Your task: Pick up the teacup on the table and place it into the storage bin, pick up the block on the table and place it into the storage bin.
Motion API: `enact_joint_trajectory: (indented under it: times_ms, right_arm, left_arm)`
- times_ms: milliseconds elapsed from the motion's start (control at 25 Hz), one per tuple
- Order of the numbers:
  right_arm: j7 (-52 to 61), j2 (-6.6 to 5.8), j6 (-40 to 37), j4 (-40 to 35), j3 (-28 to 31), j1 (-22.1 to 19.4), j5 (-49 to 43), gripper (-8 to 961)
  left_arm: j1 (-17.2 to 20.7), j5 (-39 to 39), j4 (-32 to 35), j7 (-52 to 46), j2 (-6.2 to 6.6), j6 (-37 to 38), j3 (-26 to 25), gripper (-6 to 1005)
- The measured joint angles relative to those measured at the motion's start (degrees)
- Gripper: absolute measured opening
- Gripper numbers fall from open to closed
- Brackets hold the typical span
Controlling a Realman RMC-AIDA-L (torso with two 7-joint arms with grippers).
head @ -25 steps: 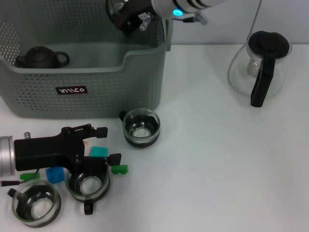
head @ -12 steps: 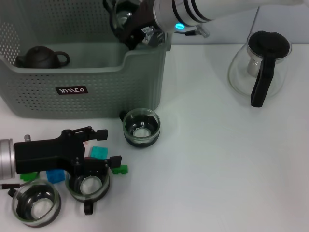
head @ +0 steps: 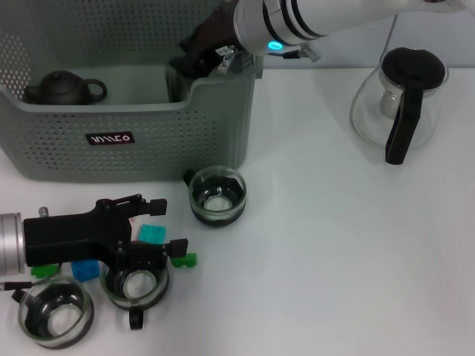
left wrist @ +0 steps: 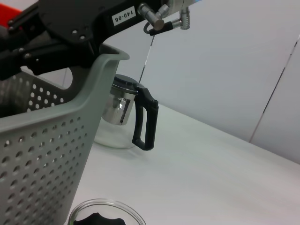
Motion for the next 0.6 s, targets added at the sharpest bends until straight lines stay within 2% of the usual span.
enact_joint_trajectory:
  times_ms: [200, 320, 400, 600]
  right_arm:
    - [0.4, -0.05, 0.0, -1.4, 0.0, -0.5, 0.0, 373]
    - [1.3, -0.16, -0.3, -5.7, 0.0, -2.4, 0.2, 491]
    - [1.4, -0.36, -1.7, -10.9, 0.0, -4.7, 1.8, 570]
    - [-1.3, -0.89, -11.7, -27.6, -0.1, -13.4, 9.1, 635]
  left_arm:
    - [0.1, 0.0, 0.0, 0.0, 0.07, -0.1, 0.0, 859]
    - [0.2, -0.1, 0.0, 0.0, 0.18, 0.0, 0.0, 858]
    - [0.2, -0.1, 0.0, 0.0, 0.18, 0.1, 0.0, 857]
    - [0.3, -0.1, 0.0, 0.0, 0.24, 0.5, -0.1, 855]
